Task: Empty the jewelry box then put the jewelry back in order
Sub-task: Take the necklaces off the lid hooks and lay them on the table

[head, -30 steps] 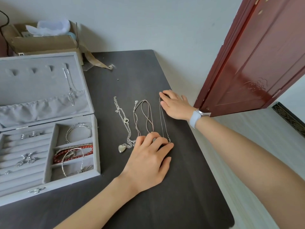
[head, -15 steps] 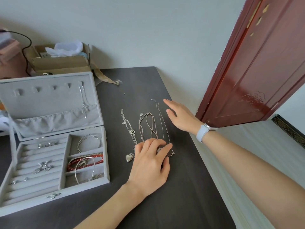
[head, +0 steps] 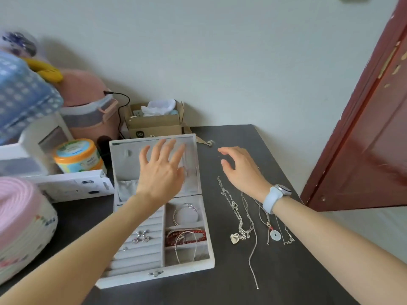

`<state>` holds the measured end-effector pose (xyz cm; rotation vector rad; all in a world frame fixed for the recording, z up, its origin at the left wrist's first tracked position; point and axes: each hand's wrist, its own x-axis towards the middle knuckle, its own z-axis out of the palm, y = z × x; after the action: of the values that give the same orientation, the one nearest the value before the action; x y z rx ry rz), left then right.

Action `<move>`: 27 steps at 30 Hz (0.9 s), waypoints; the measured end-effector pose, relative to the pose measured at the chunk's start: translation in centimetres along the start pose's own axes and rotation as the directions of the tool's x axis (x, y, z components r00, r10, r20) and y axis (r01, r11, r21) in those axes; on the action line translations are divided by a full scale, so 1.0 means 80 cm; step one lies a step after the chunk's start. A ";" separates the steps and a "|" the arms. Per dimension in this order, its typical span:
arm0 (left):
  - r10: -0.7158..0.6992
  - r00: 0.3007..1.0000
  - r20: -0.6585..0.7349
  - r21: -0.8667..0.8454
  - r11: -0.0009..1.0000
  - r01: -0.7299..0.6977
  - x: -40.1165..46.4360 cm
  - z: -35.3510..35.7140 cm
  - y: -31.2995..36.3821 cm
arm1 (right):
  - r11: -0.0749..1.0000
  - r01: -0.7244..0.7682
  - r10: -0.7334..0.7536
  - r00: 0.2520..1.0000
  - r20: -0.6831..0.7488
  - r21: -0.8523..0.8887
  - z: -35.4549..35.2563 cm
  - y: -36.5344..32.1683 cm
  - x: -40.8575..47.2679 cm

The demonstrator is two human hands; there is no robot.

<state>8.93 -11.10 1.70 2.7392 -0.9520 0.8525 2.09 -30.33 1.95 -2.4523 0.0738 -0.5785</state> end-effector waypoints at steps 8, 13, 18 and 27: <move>-0.180 0.983 -0.020 0.024 0.983 0.180 0.023 0.018 -0.076 | 0.992 -0.065 0.057 0.996 -0.071 -0.111 0.083 -0.060 0.050; -0.101 0.979 -0.180 0.029 0.994 0.108 0.024 0.026 -0.087 | 0.964 -0.218 0.181 0.959 -0.220 -0.156 0.109 -0.080 0.053; -0.036 0.968 -0.249 0.019 0.999 0.042 0.016 0.030 -0.093 | 0.950 -0.285 0.246 0.937 -0.249 -0.130 0.127 -0.082 0.050; 0.015 0.951 -0.308 0.066 0.998 0.006 0.011 0.025 -0.097 | 0.992 -0.109 0.127 0.916 -0.380 0.069 0.078 -0.088 0.076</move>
<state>15.14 -5.94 1.06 2.5480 -0.8801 1.2866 9.63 -22.27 3.86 -2.2381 0.3613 -0.9877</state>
